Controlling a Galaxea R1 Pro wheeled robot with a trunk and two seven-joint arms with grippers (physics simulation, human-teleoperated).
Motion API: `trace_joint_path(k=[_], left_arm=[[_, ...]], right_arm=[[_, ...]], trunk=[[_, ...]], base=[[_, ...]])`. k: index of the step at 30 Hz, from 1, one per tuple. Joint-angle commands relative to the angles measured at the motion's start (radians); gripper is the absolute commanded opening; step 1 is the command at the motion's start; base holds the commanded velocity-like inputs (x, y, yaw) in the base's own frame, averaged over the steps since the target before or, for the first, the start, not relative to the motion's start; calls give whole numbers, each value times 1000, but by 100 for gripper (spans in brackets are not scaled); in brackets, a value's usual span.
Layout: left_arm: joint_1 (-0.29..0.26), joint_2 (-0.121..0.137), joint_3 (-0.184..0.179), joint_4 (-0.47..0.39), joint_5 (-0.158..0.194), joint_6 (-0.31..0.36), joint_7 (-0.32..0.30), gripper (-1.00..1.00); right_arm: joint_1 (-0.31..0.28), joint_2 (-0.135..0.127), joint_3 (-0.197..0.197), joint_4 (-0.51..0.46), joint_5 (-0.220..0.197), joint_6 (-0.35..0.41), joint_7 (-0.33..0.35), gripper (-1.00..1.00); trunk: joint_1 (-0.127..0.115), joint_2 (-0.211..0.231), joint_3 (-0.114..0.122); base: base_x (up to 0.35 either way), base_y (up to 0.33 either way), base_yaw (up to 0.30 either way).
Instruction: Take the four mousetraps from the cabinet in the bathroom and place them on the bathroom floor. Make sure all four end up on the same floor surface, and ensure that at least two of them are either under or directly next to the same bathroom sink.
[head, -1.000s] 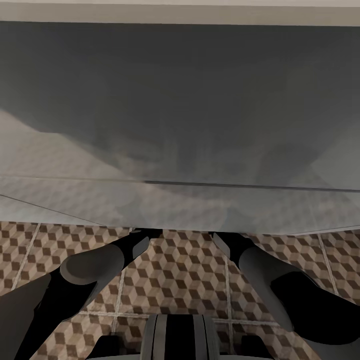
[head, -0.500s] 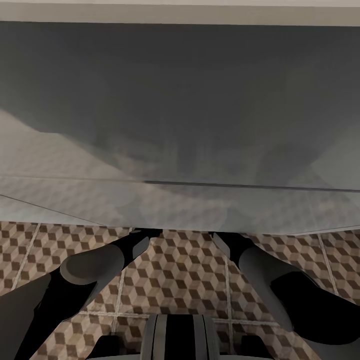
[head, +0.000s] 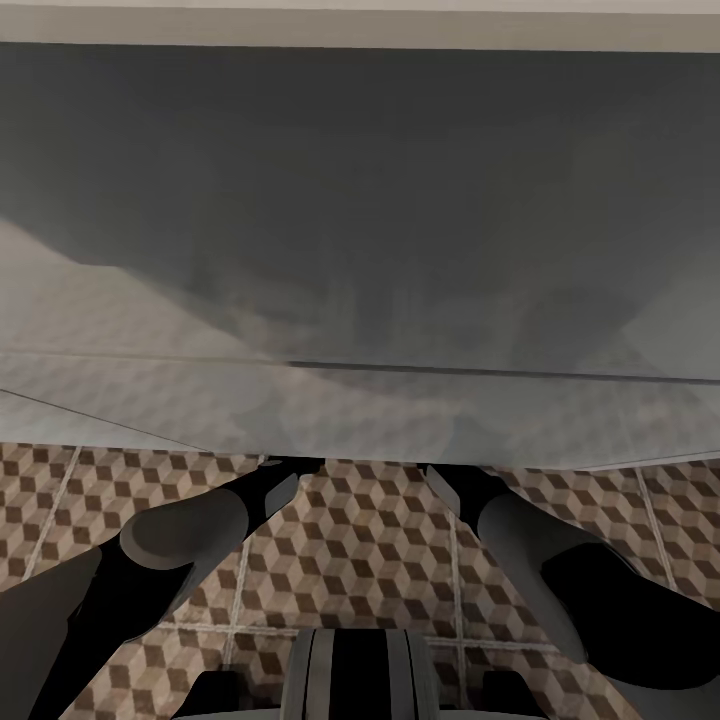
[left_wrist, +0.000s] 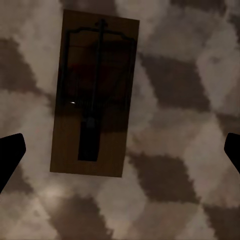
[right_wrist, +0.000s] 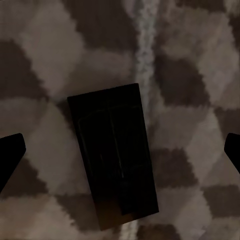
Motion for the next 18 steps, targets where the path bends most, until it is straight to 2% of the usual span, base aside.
trace_joint_path(k=[1,8,18], left_arm=[[-1,0,-8,-3,7,-4,7,100],[-1,0,-8,-3,7,-4,7,100],[-1,1,-9,-3,7,-4,7,100]], right_arm=[[-46,0,14,-2,-3,6,-6,100],[-46,0,14,-2,-3,6,-6,100],[-46,0,14,-3,-3,5,-6,100]], trunk=[[0,0,0],[0,0,0],[0,0,0]], base=[[0,0,0],[-54,0,0],[-277,0,0]])
